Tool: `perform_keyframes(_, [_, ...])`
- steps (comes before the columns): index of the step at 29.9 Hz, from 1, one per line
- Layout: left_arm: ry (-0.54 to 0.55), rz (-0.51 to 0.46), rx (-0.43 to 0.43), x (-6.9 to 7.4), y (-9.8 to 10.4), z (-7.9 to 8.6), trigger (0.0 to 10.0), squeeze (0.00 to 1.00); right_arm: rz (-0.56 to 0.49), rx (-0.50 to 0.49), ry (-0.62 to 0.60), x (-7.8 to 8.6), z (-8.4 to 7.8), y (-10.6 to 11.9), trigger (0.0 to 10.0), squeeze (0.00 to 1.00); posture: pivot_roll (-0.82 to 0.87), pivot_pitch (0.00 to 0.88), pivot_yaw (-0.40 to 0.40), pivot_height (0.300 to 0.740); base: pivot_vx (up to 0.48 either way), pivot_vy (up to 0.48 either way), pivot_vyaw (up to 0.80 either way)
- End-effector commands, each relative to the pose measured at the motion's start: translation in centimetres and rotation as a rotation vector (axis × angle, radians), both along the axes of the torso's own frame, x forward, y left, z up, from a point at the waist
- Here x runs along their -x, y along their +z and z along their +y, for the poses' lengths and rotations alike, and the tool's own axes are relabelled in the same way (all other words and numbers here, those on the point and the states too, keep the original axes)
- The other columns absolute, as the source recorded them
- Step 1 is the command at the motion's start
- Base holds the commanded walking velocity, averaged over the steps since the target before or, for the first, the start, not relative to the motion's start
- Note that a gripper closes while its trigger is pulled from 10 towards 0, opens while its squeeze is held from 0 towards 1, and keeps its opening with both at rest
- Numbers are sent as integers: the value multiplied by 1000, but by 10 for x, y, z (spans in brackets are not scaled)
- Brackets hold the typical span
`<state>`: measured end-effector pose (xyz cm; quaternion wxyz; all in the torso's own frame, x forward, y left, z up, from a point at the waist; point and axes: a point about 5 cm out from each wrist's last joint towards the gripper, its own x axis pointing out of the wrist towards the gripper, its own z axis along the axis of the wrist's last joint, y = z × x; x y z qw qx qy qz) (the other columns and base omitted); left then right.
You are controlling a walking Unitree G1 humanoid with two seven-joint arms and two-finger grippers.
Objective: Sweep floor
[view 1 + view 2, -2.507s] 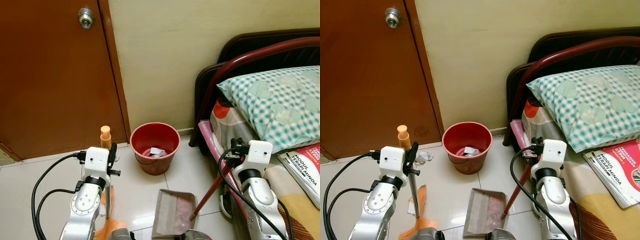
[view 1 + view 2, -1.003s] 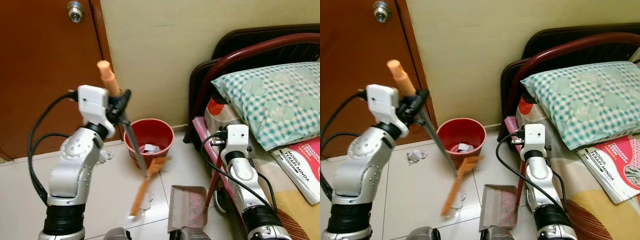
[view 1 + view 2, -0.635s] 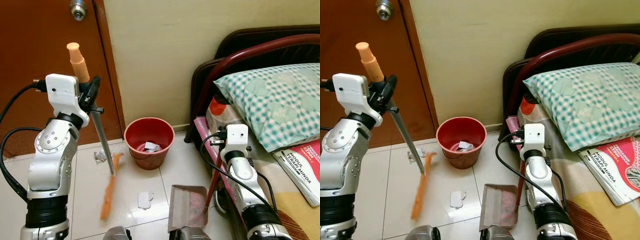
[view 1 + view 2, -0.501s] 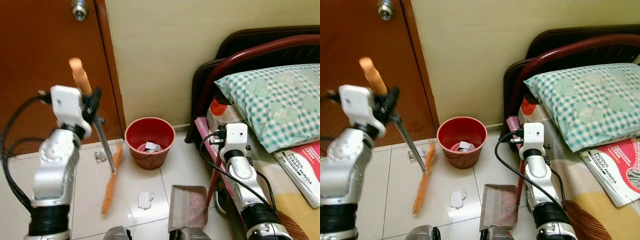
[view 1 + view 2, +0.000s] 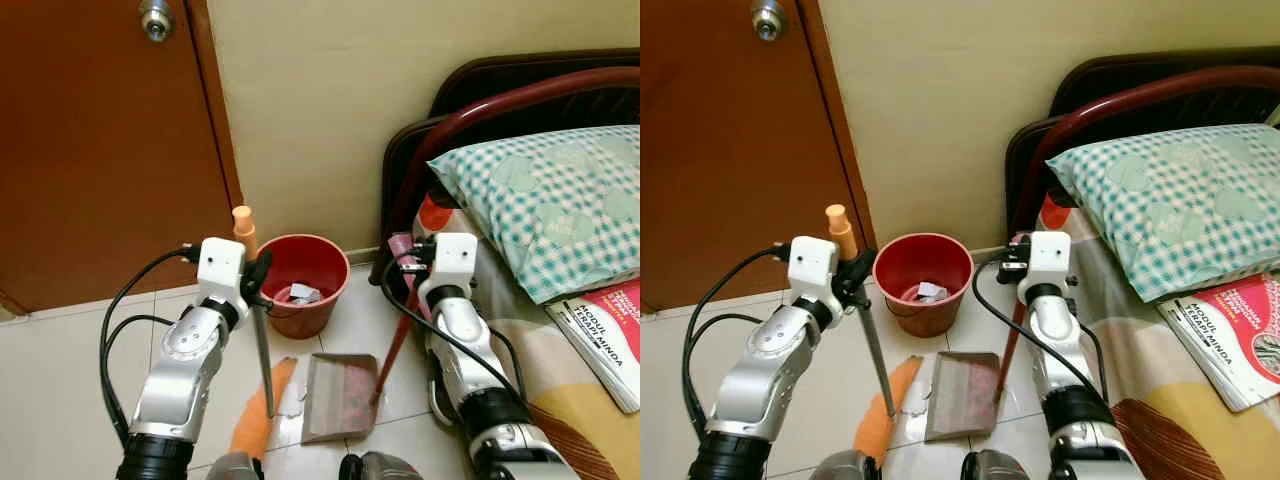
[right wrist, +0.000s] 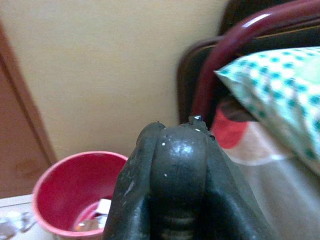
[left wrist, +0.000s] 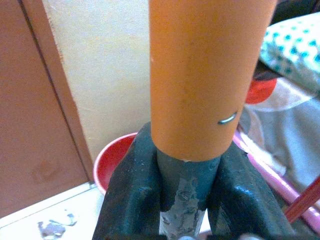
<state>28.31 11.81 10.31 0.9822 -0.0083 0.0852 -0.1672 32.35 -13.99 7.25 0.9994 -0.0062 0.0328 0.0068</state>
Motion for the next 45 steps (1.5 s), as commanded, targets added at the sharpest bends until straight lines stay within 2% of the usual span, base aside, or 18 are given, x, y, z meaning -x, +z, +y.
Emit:
perform_keyframes(1, [-11, -2, 78, -3, 8, -9, 10000, 0, -14, 3, 29, -4, 8, 4, 10000, 0, -4, 103, -31, 740, 0, 0, 0])
perform_keyframes(7, [3, -46, 226, -10, 34, -16, 10000, 0, -7, 4, 58, -2, 18, 1, 10000, 0, 4, 105, -32, 740, 0, 0, 0])
perform_keyframes(11, [7, -55, 247, -11, 40, -17, 10000, 0, 0, 4, 55, -2, 17, -2, 10000, 0, 4, 105, -30, 740, 0, 0, 0])
perform_keyframes(14, [21, -61, 302, -12, 46, -18, 10000, 0, 6, 6, 53, -1, 15, -3, 10000, 0, 3, 105, -28, 740, 0, 0, 0])
perform_keyframes(17, [46, -79, 412, -16, 57, -19, 10000, 0, 15, 14, 55, -1, 16, -5, 10000, 0, 4, 103, -27, 740, 0, 0, 0])
perform_keyframes(19, [74, -120, 457, -19, 67, -14, 10000, 0, 14, 66, 73, 0, 17, -7, 10000, 0, 5, 103, -26, 740, 0, 0, 0])
perform_keyframes(22, [91, -144, 461, -21, 71, -10, 10000, 0, 11, 119, 84, 0, 16, -8, 10000, 0, 6, 99, -28, 740, 0, 0, 0])
perform_keyframes(25, [141, -197, 431, -25, 78, 5, 10000, 0, -13, 203, 73, 0, 3, -4, 10000, 0, 9, 97, -30, 740, 0, 0, 0])
perform_keyframes(26, [141, -197, 431, -25, 78, 5, 10000, 0, -13, 203, 73, 0, 3, -4, 10000, 0, 9, 97, -30, 740, 0, 0, 0])
perform_keyframes(28, [154, -229, 397, -27, 83, 13, 10000, 0, -17, 216, 51, 0, -7, -2, 10000, 0, 9, 97, -30, 740, 0, 0, 0])
perform_keyframes(30, [148, -281, 293, -30, 89, 25, 10000, 0, -9, 222, 19, 2, -21, -3, 10000, 0, 5, 93, -32, 740, 0, 0, 0])
perform_keyframes(33, [140, -303, 244, -30, 90, 29, 10000, 0, -2, 224, 11, 3, -25, -4, 10000, 0, 1, 93, -30, 740, 0, 0, 0])
perform_keyframes(37, [134, -319, 131, -27, 87, 46, 10000, 0, 14, 215, -9, 6, -28, -9, 10000, 0, 1, 94, -28, 740, 0, 0, 0])
perform_keyframes(45, [109, -303, 57, -18, 76, 51, 10000, 0, 19, 212, -5, 8, -25, -11, 10000, 0, 10, 102, -27, 740, 0, 0, 0])
